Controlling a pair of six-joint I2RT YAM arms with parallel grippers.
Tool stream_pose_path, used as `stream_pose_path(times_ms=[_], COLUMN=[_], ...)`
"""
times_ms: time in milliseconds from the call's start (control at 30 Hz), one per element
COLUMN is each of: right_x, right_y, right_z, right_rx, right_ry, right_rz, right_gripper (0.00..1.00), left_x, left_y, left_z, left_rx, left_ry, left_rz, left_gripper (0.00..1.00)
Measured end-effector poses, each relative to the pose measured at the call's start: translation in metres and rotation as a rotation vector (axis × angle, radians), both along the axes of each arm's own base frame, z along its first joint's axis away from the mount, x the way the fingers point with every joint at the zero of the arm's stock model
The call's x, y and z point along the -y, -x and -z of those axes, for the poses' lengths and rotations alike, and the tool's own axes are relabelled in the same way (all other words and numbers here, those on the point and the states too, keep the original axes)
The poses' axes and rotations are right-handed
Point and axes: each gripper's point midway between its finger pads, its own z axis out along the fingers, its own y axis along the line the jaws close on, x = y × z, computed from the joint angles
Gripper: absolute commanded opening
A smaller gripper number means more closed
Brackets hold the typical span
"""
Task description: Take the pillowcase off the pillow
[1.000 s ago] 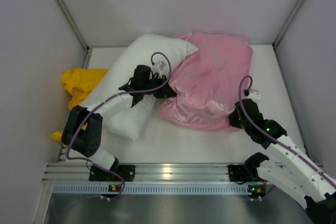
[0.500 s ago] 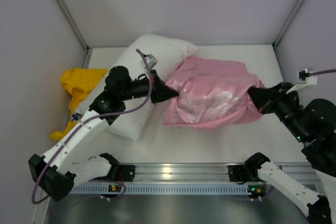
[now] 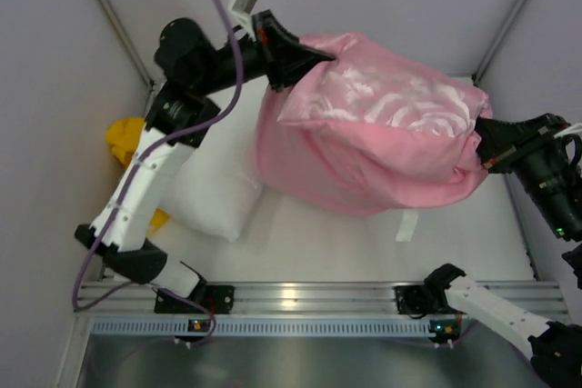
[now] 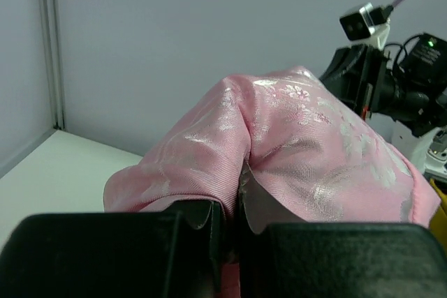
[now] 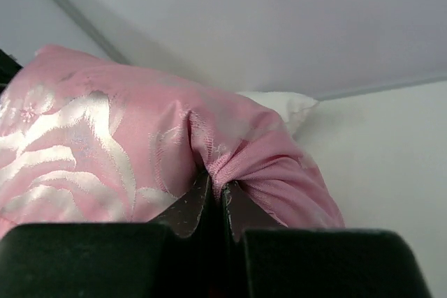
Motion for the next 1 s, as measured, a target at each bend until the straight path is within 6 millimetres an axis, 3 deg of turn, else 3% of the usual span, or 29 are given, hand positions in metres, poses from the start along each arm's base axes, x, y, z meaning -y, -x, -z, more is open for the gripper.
stream_pose_path(times_ms=[100,167,267,367,433,533,567,633,667,733,867,967,1000], right_x=[0.019,0.028,0.042,0.056,0.067,0.081,0.084,0.09,0.093,0.095,0.096,0.097,0.097], right_y=[-0.027,-0.038,-0.048,-0.049,-0.046,-0.039,-0.037,-0.035,-0.036,-0.041,-0.051,-0.056,-0.056], right_z=[0.023,0.052,0.105,0.147,0.171,0.2,0.207,0.219,0.223,0.226,0.232,0.232,0.23], right_rx=[-0.115,-0.199,-0.324,-0.412,-0.461,-0.52,-0.537,-0.567,-0.579,-0.59,-0.614,-0.618,-0.614], right_ry=[-0.019,-0.008,0.044,0.11,0.152,0.22,0.244,0.291,0.318,0.359,0.45,0.508,0.518], right_rz=[0.182,0.27,0.392,0.491,0.548,0.609,0.627,0.66,0.682,0.71,0.747,0.756,0.752], right_gripper=[0.0,0.0,0.0,0.0,0.0,0.0,0.04,0.23,0.45,0.64,0.84,0.92,0.93], left_x=[0.043,0.076,0.125,0.162,0.184,0.209,0.218,0.232,0.237,0.241,0.225,0.19,0.176], left_y=[-0.056,-0.102,-0.159,-0.19,-0.197,-0.19,-0.187,-0.183,-0.183,-0.185,-0.181,-0.161,-0.151], left_z=[0.0,0.026,0.085,0.154,0.201,0.258,0.278,0.311,0.326,0.346,0.375,0.378,0.365], left_rx=[-0.058,-0.127,-0.233,-0.338,-0.405,-0.489,-0.518,-0.547,-0.55,-0.565,-0.541,-0.523,-0.502], left_ry=[-0.001,-0.024,-0.065,-0.125,-0.176,-0.256,-0.286,-0.329,-0.347,-0.381,-0.495,-0.597,-0.608], left_rz=[0.032,0.04,0.057,0.062,0.064,0.084,0.086,0.086,0.075,0.041,-0.066,-0.169,-0.197], left_gripper=[0.0,0.0,0.0,0.0,0.0,0.0,0.1,0.54,0.98,0.99,0.99,0.99,0.99])
